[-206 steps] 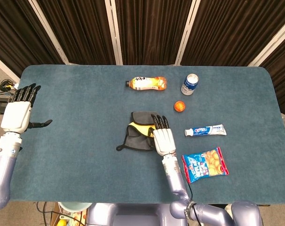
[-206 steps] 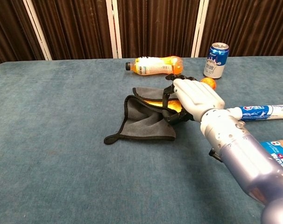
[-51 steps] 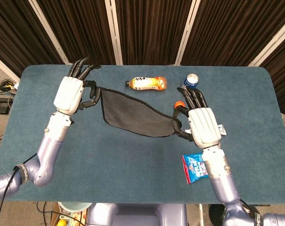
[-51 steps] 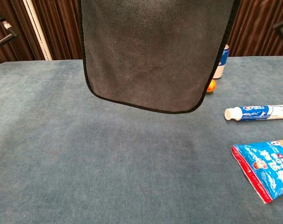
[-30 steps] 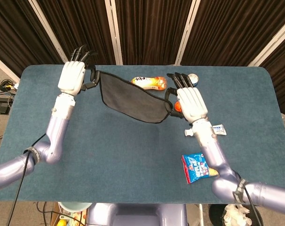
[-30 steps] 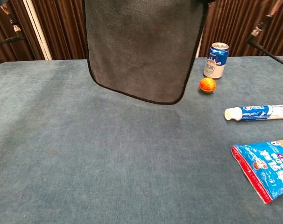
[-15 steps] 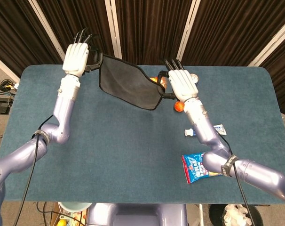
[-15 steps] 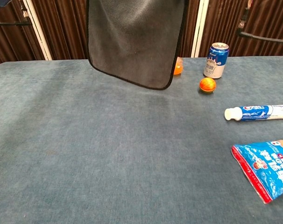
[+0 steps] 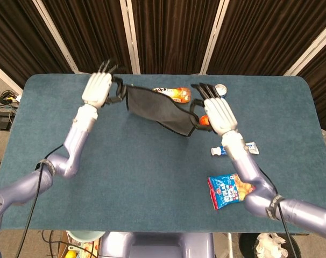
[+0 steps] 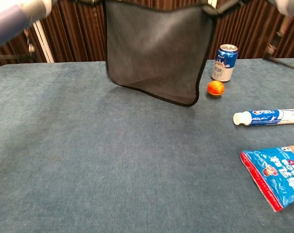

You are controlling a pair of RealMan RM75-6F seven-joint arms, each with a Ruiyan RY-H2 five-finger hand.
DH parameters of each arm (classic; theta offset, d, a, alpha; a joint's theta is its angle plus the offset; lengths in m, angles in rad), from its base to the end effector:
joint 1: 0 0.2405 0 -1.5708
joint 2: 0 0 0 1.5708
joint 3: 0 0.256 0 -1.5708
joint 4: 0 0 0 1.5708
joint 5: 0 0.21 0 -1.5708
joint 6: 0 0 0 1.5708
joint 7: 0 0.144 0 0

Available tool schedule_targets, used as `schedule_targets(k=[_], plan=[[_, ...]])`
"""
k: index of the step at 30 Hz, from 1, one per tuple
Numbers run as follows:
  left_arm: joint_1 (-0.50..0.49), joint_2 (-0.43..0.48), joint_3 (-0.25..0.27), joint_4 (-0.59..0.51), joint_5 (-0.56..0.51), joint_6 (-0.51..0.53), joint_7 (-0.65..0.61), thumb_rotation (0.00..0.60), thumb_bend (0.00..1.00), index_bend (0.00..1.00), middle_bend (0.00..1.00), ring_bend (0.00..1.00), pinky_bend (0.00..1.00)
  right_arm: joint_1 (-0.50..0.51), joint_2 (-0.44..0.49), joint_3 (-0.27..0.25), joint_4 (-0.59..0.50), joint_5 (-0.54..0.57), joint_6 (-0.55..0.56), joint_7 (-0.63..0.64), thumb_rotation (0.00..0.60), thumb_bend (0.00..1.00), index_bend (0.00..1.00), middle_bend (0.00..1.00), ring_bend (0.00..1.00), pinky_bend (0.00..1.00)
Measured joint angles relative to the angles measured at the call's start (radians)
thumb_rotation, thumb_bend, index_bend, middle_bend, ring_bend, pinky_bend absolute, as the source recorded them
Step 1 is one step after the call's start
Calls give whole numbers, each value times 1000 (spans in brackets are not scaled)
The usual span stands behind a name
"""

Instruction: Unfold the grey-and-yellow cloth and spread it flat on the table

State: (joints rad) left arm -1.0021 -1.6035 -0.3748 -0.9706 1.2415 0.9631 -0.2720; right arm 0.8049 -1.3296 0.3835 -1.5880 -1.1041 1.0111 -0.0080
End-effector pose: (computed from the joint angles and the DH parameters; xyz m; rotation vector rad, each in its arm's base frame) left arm -0.0853 0.4760 0.0624 -1.5712 -0.9113 -1.4366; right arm -0.0930 -0.3976 0.0944 1.5996 -1.0371 1.3757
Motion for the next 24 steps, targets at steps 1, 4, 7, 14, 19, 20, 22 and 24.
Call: schedule_targets(k=[1,4,7,14,19,20,22,24], plan=[[13,-1,16,-10,9,8,-4,600,549,803,213,0,58,-16,2,-14,-8,-11,9,15,600,497,622,123,0,0],[58,-5,64,-42,34,30,-18,600,549,803,213,0,58,-55,9,-45,-30,-39,33,48,600,497,622,123,0,0],[95,-7,99,-70,57,58,-28,600,549,803,213,0,57,-91,15,-74,-54,-70,67,66,600,495,622,123,0,0],[137,12,132,-144,96,102,-40,600,549,803,214,0,58,-169,15,-144,-105,-152,148,85,600,498,622,123,0,0],[156,32,153,-222,118,112,-48,600,549,803,216,0,58,-215,6,-188,-124,-207,186,123,600,496,622,123,0,0],[160,36,157,-239,121,112,-51,600,549,803,217,0,58,-224,3,-196,-125,-218,195,131,600,495,622,123,0,0],[168,49,167,-281,128,109,-61,600,549,804,217,0,58,-243,-4,-211,-127,-237,214,145,600,496,622,123,0,0],[178,67,177,-324,139,109,-69,600,549,804,217,0,58,-264,-12,-227,-130,-254,233,161,600,497,622,123,0,0]])
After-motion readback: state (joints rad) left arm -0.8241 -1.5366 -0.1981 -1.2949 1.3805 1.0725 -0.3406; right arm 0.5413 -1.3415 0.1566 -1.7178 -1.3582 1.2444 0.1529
